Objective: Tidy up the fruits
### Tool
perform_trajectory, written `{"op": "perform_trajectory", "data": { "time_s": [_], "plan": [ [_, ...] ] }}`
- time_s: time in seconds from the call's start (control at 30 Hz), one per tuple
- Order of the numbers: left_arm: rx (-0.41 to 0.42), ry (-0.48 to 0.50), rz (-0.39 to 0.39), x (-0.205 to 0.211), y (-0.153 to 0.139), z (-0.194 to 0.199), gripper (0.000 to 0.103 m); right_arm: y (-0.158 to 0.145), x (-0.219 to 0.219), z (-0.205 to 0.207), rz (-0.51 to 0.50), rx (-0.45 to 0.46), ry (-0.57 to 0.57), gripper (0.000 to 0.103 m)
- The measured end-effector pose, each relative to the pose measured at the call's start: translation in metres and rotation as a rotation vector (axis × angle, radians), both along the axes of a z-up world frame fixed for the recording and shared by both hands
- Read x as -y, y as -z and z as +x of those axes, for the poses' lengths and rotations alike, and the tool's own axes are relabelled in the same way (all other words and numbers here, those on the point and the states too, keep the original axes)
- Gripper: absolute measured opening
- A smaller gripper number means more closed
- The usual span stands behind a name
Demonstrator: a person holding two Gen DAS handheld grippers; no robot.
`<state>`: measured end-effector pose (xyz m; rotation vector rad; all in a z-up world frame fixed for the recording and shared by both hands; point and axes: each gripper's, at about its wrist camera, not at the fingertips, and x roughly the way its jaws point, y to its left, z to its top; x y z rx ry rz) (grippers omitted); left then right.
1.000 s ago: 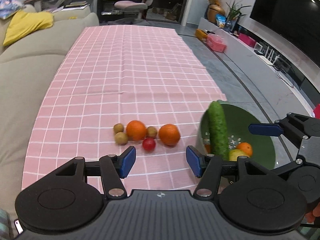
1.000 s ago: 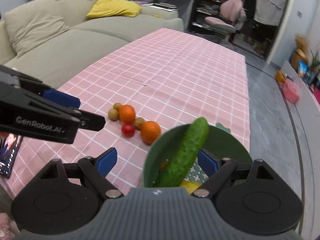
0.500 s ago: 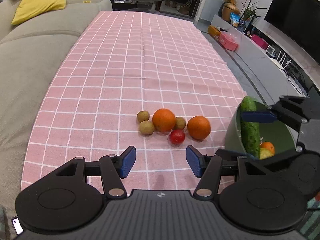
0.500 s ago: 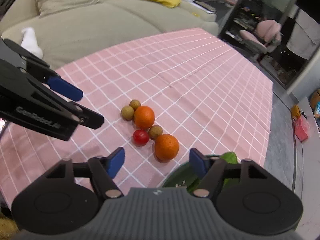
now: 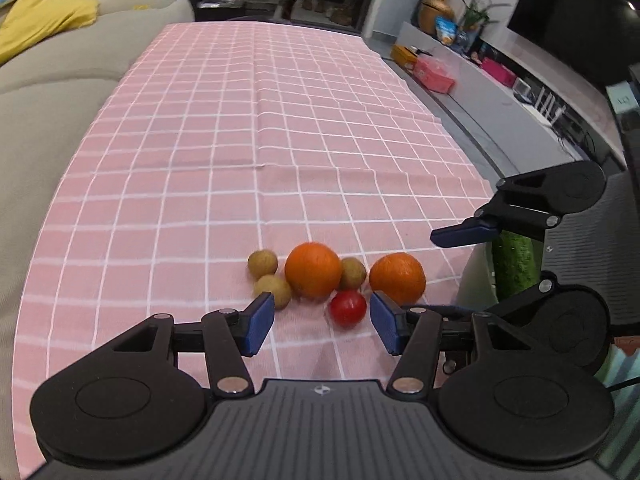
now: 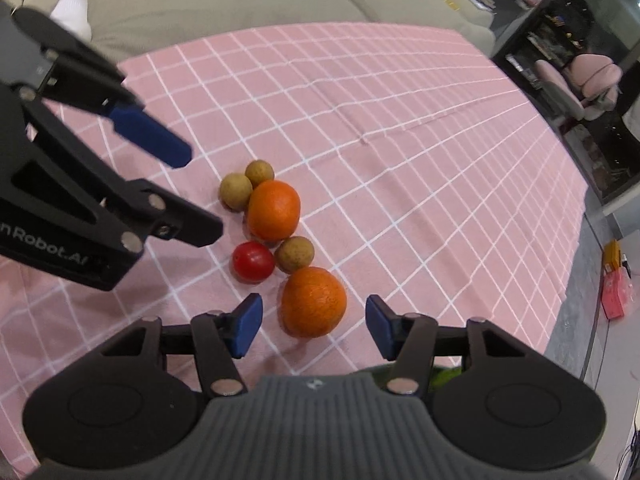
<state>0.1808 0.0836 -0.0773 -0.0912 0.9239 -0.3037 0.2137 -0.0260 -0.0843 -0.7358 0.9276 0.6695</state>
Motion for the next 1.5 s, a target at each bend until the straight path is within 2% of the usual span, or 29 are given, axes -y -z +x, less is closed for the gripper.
{"op": "perform_trajectory", "data": {
  "time_s": [0.17,0.53,0.63,0.7,1.1,1.3,1.5],
  "plan": [
    [0.007,0.056,0.115,0.017,0.010,0.017,0.064,0.009,0.000,0.010,-0.002,-0.042,-0.017,0.051],
    [0.009,0.111,0.243,0.042,0.025,0.028,0.052,0.021,0.005,0.017,0.021,-0.096,0.003,0.047],
    [0.014,0.106,0.246,0.043,0.025,0.029,0.050,0.022,0.006,0.017,0.015,-0.090,0.009,0.044],
    [0.012,0.096,0.251,0.043,0.025,0.031,0.042,0.022,0.007,0.019,0.017,-0.083,0.019,0.039],
    [0.023,-0.019,0.190,0.034,0.020,0.023,0.039,0.015,0.010,0.015,0.039,-0.042,0.062,0.037],
    [0.056,-0.057,0.178,0.030,0.002,0.019,0.038,-0.002,0.014,0.010,0.065,-0.005,0.090,0.037],
    [0.097,-0.094,0.134,0.027,-0.027,0.008,0.038,-0.030,0.017,-0.004,0.111,0.047,0.098,0.037]
  ]
}}
